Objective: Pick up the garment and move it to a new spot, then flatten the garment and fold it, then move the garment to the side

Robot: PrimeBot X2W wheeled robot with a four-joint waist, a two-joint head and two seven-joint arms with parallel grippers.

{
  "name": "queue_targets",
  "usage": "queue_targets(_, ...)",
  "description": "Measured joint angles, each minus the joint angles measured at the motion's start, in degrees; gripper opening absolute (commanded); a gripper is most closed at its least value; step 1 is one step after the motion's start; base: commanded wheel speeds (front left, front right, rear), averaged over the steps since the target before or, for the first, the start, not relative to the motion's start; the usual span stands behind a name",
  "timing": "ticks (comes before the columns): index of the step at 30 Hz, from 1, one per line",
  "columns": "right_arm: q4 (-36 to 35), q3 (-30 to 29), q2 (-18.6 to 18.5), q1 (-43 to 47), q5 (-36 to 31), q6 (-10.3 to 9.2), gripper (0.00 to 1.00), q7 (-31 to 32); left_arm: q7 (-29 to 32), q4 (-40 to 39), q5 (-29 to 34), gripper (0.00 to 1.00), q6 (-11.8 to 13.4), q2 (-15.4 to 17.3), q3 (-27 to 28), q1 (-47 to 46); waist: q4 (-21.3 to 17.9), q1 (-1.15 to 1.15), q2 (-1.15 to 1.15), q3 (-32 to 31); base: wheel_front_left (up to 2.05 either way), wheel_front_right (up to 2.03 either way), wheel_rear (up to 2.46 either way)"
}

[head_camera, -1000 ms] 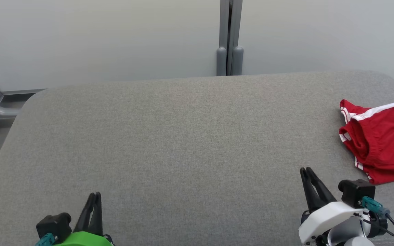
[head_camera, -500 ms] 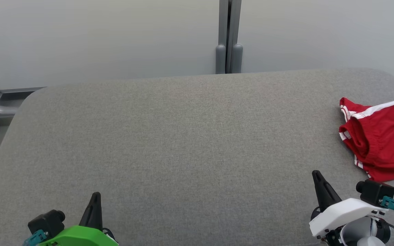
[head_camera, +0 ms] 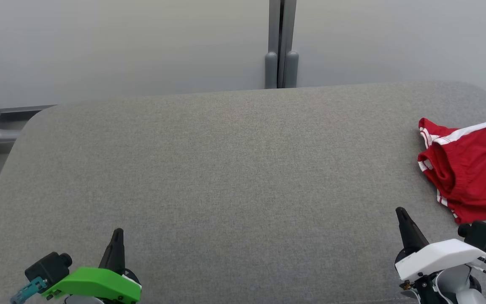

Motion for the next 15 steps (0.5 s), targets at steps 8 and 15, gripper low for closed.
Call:
queue_targets(8,0.6,-1.7,0.0,-0.8,6.8,-0.01,0.0,1.3,1.2,0.5,-4.6,0.0,-1.6,-1.7,2.1,-1.1,-0.1,0.0,0.0,0.3,0.0,0.0,0.0)
queue_targets(15,1.0,-2.8,0.0,-1.2,11.8,-0.01,0.0,2.4,2.3,0.7,-7.9,0.0,-2.9,-3.0,3.8,-1.8,-0.2,0.0,0.0,0.6,0.0,0.0,0.0)
